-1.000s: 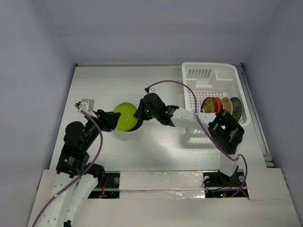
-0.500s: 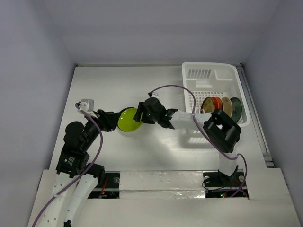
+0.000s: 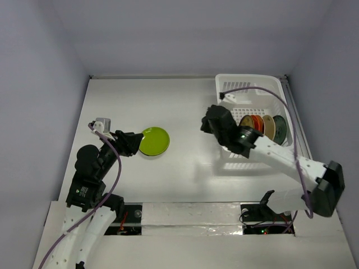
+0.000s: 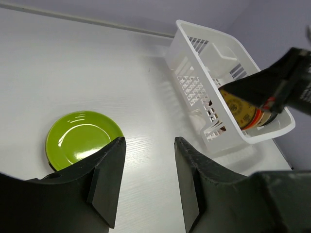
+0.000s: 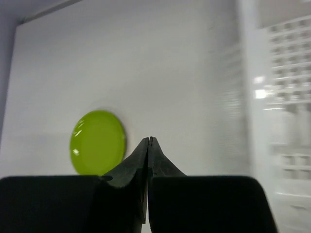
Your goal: Unload the plates from the dish rack
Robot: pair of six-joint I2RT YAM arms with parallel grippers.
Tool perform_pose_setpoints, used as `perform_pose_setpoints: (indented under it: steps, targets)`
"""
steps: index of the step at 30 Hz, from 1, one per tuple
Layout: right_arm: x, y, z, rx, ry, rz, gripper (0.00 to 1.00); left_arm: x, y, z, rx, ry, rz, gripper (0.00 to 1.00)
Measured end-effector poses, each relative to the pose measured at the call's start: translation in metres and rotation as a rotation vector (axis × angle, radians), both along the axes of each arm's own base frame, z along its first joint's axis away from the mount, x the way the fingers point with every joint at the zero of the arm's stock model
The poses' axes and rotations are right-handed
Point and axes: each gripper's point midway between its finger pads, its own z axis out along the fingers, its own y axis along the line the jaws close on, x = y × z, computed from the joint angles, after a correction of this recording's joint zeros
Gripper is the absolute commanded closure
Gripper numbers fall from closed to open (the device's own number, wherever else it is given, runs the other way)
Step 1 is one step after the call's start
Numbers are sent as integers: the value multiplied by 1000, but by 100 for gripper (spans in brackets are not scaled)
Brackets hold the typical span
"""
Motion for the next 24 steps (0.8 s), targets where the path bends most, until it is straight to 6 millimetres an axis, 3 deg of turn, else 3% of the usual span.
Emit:
perform_pose_setpoints:
  steps: [4,5,7,8,9,14,21,22,24]
  targets:
    - [8,-95,18,-94,-4,-201,91,0,0,1,-1,-3,0,58]
    - [10,-119,16,-127,9,-253,81,0,0,1,-1,-3,0,58]
    - [9,-163,3,-210,64,-340,72,-1,0,1,-1,-3,0,58]
    - [7,-176,-3,-246,91,-363,63,-1,0,1,-1,-3,0,58]
    - [4,-186,-11,-281,125,-377,60,-1,0,1,-1,-4,0,58]
    - [-1,-217,-42,-429,267,-402,61,-1,0,1,-1,-4,0,58]
    - [0,-237,-67,-524,370,-414,65,-2,-2,1,-1,-4,-11,58]
    - [0,-239,-69,-534,381,-414,67,-2,-2,1,-1,-4,-11,58]
    - [1,-242,-74,-556,398,-407,81,-2,-2,1,-1,-4,-11,58]
